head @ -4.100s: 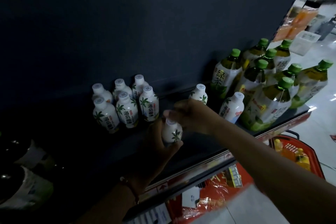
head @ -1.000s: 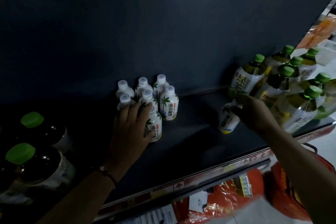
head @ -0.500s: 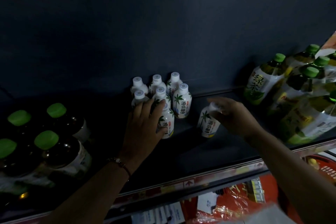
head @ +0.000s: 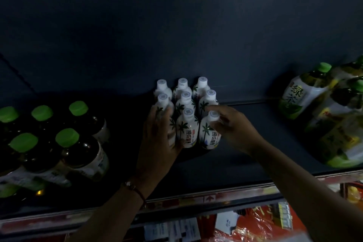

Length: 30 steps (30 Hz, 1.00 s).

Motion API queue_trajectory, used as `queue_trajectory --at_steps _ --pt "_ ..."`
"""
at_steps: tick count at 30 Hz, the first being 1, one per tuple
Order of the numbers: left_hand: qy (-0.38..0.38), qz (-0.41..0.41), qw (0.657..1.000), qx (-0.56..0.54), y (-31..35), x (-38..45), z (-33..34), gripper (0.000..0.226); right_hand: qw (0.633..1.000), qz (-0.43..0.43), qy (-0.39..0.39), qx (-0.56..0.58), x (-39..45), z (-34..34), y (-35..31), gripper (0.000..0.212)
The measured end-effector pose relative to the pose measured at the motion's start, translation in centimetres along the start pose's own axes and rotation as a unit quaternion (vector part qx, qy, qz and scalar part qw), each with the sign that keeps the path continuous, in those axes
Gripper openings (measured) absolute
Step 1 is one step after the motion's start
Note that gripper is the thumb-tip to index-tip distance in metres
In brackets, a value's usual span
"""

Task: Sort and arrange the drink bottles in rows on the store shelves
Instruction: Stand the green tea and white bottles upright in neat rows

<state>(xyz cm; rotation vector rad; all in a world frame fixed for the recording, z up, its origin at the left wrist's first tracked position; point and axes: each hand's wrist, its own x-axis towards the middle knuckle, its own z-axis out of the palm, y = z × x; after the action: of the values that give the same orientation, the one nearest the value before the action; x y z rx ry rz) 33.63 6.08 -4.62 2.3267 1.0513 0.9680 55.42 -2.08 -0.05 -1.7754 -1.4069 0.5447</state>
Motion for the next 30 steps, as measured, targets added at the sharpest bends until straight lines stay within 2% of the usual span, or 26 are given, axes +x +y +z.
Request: queue_trajectory --at_steps 1,4,6,8,11,14,17,20,23,27,30 --pt "0.004 -0.037 0.997 -0.061 -0.2 -0.5 0.1 0.096 1.0 0.009 0.007 0.023 -0.1 0.2 0.2 0.043" --pt "0.019 -0.097 0.981 -0.167 -1.1 -1.6 0.7 0.102 0.996 0.02 -0.001 0.085 -0.7 1.0 1.1 0.073" --pt "0.011 -0.146 0.965 -0.219 -1.6 -1.7 0.9 0.101 0.992 0.024 -0.008 0.123 -1.0 1.7 1.7 0.078" --pt "0.001 -0.179 0.958 -0.223 -2.1 -1.5 1.1 0.094 0.993 0.037 0.015 0.113 -1.2 2.3 2.1 0.075" --pt "0.001 -0.196 0.959 -0.204 -2.2 -1.4 1.3 0.068 0.995 0.036 0.02 0.086 -1.0 2.6 2.5 0.061" --pt "0.003 -0.196 0.958 -0.211 -2.5 -1.4 1.4 0.071 0.993 0.038 0.016 0.11 -0.9 2.7 2.4 0.065" --pt "0.0 -0.197 0.955 -0.222 -2.5 -1.4 1.3 0.072 0.992 0.019 0.025 0.118 -0.9 3.1 3.0 0.06" --pt "0.006 -0.197 0.954 -0.225 -2.5 -1.4 1.1 0.075 0.993 0.037 0.027 0.105 -0.5 3.8 4.5 0.076" --pt "0.04 -0.2 0.956 -0.212 -1.9 -1.5 1.3 0.092 0.991 0.029 0.03 0.128 -0.2 4.6 6.0 0.088" --pt "0.102 -0.185 0.964 -0.162 0.2 -2.1 2.9 0.125 0.984 0.001 0.047 0.171 -0.3 5.1 6.1 0.083" --pt "0.113 -0.157 0.975 -0.11 1.1 -2.5 4.7 0.131 0.98 0.001 0.03 0.196 -0.3 4.8 6.6 0.078"
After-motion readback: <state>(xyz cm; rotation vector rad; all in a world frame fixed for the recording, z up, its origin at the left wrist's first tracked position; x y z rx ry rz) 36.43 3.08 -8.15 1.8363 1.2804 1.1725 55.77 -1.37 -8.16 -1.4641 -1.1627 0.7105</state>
